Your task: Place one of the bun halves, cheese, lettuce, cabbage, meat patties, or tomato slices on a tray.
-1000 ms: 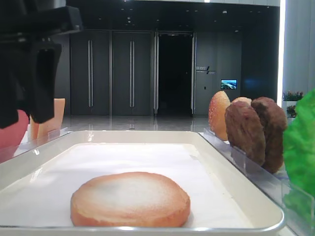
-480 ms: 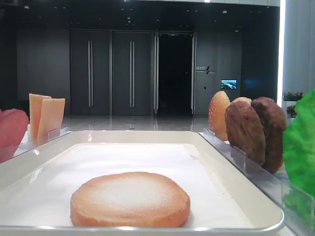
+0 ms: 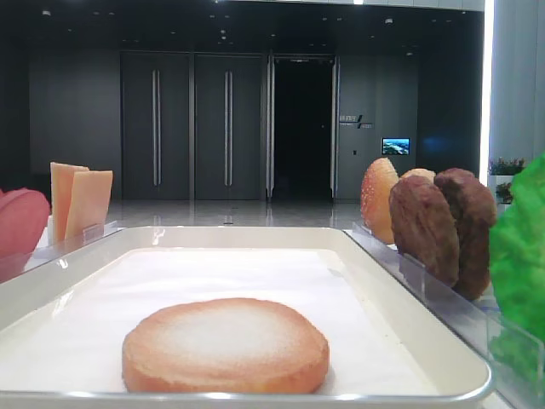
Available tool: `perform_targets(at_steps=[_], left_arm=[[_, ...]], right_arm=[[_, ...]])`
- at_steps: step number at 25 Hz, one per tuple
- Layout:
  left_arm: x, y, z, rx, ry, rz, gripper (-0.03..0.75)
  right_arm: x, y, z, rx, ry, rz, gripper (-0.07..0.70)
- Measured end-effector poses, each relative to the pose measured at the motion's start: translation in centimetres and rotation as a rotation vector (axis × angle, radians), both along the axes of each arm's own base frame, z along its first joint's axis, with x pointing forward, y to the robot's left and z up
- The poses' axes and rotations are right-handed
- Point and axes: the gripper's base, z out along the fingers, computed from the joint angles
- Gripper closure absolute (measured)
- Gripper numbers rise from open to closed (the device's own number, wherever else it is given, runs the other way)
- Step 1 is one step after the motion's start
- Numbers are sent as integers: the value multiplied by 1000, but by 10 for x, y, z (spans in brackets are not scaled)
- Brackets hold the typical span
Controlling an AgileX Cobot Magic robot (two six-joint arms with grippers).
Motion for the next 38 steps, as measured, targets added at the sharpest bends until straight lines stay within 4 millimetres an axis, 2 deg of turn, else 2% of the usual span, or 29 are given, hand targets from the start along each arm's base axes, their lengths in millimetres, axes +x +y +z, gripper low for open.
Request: perform_targets(at_steps=[5, 10, 13, 16, 21, 25, 31, 38], left_arm=[[-13, 15, 12, 15, 1, 23, 370], [-34, 15, 26, -40, -42, -5, 370], [-54, 16, 20, -57, -33, -30, 370], [-79, 20, 6, -57, 3, -33, 370], [-121, 24, -10, -98, -28, -74, 370], [-146, 26, -21, -123, -78, -135, 370], [-170, 29, -32, -139, -175, -172, 370], [-183, 30, -30, -147, -330, -209, 370]], right_arm=[[0, 0, 0, 0, 0, 0, 117], [0, 0, 0, 0, 0, 0, 117], [0, 0, 0, 0, 0, 0, 117], [0, 0, 0, 0, 0, 0, 117], [0, 0, 0, 0, 0, 0, 117], [0, 0, 0, 0, 0, 0, 117], [0, 0, 0, 0, 0, 0, 117], [0, 0, 0, 0, 0, 0, 117]])
